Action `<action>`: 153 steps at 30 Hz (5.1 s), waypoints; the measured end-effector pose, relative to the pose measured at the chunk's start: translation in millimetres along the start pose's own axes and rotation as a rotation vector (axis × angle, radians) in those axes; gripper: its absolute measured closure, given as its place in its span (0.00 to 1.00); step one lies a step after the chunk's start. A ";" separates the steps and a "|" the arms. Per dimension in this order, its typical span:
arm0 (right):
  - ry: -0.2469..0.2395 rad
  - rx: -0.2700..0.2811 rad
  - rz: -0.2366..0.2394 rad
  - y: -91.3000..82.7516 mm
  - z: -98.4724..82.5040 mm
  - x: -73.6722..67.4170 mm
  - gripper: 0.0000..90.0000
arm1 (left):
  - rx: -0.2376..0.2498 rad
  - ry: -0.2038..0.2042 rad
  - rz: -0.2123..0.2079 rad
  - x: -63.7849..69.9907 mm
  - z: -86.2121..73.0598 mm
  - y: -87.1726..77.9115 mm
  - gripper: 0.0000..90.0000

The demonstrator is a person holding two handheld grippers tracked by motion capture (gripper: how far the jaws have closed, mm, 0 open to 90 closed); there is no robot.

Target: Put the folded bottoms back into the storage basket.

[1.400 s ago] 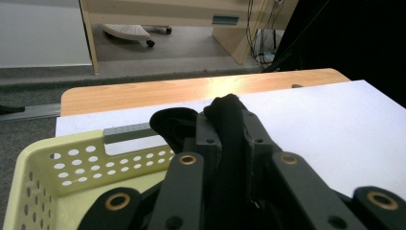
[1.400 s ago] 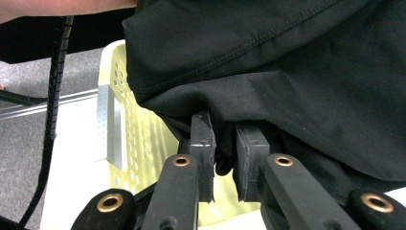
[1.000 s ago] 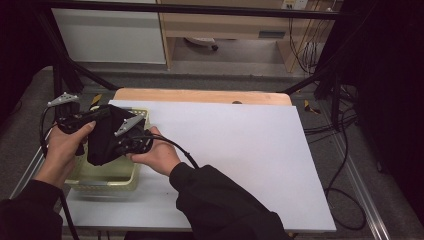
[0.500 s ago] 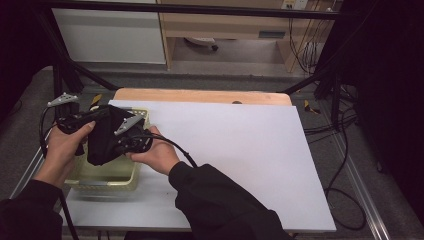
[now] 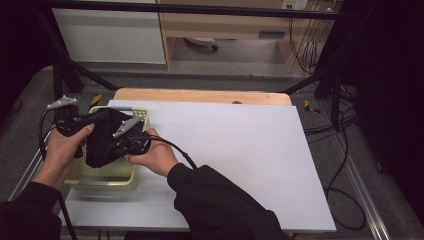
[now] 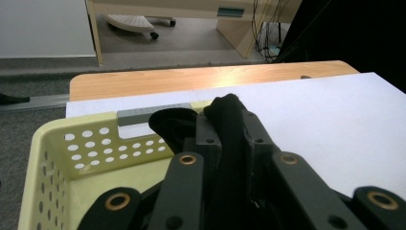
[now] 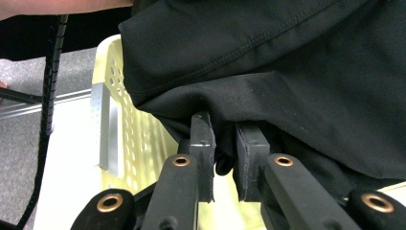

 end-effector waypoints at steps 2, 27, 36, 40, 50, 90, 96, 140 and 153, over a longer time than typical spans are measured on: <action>0.001 -0.004 0.001 0.5 -0.7 -0.5 0.89 | -0.005 0.000 -0.002 -0.6 -1.0 -0.1 0.90; 0.010 -0.023 0.010 6.2 -9.8 -5.7 0.89 | -0.033 0.001 -0.002 -1.5 -17.0 2.0 0.90; 0.036 -0.027 -0.012 7.6 -11.8 3.7 0.89 | -0.005 -0.029 -0.002 -4.7 -12.8 12.1 0.90; 0.064 -0.027 -0.028 6.6 -12.2 9.6 0.88 | -0.008 -0.038 0.001 -3.1 -12.5 20.4 0.89; 0.072 -0.035 0.001 -0.5 -13.6 -3.3 0.51 | 0.004 -0.060 0.040 -5.8 -12.9 22.1 0.48; 0.251 0.156 -0.380 -158.5 -130.7 0.1 0.09 | 0.152 0.001 -0.044 108.1 -85.5 -43.5 0.11; 0.259 0.189 -0.408 -178.1 -135.5 4.1 0.05 | 0.144 -0.023 -0.044 103.6 -99.6 -42.9 0.12; 0.300 0.340 -0.640 -306.7 -156.2 16.4 0.02 | 0.104 -0.007 -0.038 105.1 -113.9 -35.4 0.09; 0.305 0.329 -0.658 -330.7 -168.5 11.9 0.02 | 0.102 -0.007 -0.033 104.5 -114.0 -35.1 0.09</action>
Point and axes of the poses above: each handheld gripper's, and its own axes: y roughly forward along the jaws, z roughly out of its top, x roughly to its right, the point moved 4 cm from there along y, roughly forward along the jaws, and after that the axes turned 12 degrees about z, right-handed, at the moved point
